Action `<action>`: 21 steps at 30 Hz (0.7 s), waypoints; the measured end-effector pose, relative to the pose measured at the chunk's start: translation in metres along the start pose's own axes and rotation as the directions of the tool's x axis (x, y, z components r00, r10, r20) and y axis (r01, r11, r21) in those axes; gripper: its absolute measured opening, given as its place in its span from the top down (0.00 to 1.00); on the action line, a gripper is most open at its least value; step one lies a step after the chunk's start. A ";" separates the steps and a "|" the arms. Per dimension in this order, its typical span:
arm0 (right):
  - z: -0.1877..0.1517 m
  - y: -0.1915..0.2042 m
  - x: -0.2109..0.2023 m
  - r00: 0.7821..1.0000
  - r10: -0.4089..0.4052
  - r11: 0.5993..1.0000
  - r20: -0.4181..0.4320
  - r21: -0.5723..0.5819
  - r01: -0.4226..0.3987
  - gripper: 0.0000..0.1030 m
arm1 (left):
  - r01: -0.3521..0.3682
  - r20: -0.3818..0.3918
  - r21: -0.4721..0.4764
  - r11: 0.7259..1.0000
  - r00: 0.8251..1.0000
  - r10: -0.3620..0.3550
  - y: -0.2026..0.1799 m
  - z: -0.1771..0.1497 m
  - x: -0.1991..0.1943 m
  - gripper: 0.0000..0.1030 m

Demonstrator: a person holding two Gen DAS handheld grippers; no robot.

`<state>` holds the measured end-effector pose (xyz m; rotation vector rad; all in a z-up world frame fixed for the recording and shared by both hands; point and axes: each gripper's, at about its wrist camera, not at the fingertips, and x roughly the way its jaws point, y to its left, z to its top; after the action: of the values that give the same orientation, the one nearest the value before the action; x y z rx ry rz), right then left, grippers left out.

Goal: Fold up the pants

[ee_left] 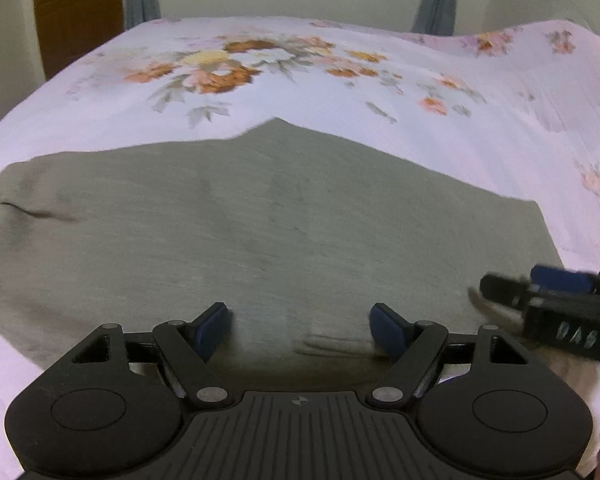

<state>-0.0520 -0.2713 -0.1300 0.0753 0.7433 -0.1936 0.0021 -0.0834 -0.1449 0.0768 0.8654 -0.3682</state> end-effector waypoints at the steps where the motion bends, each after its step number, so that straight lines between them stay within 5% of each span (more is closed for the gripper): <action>1: -0.003 0.005 0.006 1.000 -0.004 1.000 -0.023 -0.029 0.004 0.35 | -0.010 0.006 -0.004 1.000 1.000 0.010 0.004 0.000 -0.002 0.25; 5: -0.009 0.012 0.014 0.999 -0.028 0.997 -0.045 -0.076 0.025 0.34 | -0.047 0.021 -0.028 0.999 0.999 0.047 0.025 0.000 -0.008 0.25; 12: 0.004 0.026 0.008 0.999 0.043 0.998 -0.012 -0.046 -0.044 0.28 | -0.120 -0.004 -0.017 0.993 0.993 0.120 0.055 -0.004 0.004 0.25; 21: 0.007 0.050 0.012 0.996 0.089 0.994 -0.016 -0.063 -0.090 0.38 | -0.190 0.010 -0.082 0.978 0.981 0.192 0.095 -0.004 -0.002 0.25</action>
<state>-0.0287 -0.2246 -0.1327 0.0487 0.7572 -0.0842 0.0310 0.0068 -0.1539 0.0813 0.8466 -0.1534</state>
